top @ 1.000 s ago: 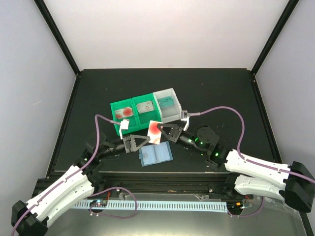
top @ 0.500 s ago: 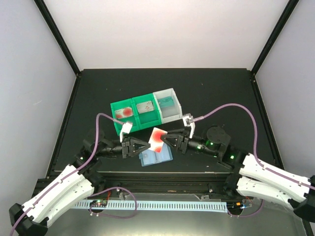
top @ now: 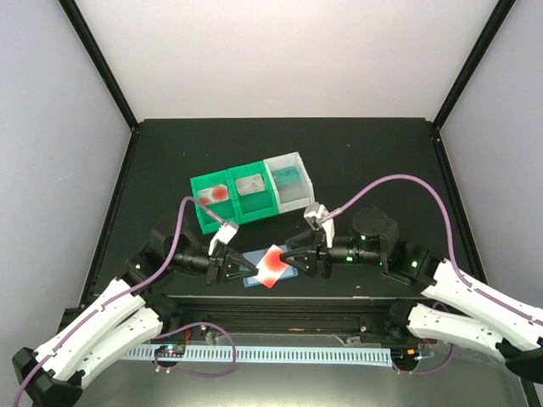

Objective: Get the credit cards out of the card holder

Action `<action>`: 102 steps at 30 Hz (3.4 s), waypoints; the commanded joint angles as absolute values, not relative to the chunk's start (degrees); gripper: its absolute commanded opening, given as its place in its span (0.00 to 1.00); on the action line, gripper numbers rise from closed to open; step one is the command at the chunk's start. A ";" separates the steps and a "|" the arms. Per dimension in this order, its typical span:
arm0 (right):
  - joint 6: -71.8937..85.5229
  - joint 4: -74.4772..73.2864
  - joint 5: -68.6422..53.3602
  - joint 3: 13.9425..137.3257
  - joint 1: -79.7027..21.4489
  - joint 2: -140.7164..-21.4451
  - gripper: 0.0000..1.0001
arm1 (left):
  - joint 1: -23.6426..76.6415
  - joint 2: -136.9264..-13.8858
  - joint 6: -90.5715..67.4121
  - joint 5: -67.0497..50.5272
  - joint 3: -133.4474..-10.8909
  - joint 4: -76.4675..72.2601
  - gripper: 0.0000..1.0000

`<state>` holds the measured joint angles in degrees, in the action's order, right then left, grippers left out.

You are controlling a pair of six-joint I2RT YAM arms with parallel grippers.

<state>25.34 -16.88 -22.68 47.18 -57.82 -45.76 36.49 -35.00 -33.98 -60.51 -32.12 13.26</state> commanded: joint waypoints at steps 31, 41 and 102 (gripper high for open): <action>50.83 5.51 -2.00 35.88 -57.49 -36.97 0.01 | 36.33 -17.84 -54.69 -31.29 -20.55 -3.16 0.65; 69.99 23.28 2.34 22.94 -57.63 -39.31 0.01 | 36.40 -21.61 -65.54 -29.95 -15.97 -16.52 0.63; 62.15 5.89 4.26 18.92 -59.46 -33.97 1.00 | 35.75 -26.23 -50.53 -7.91 -34.85 24.15 0.02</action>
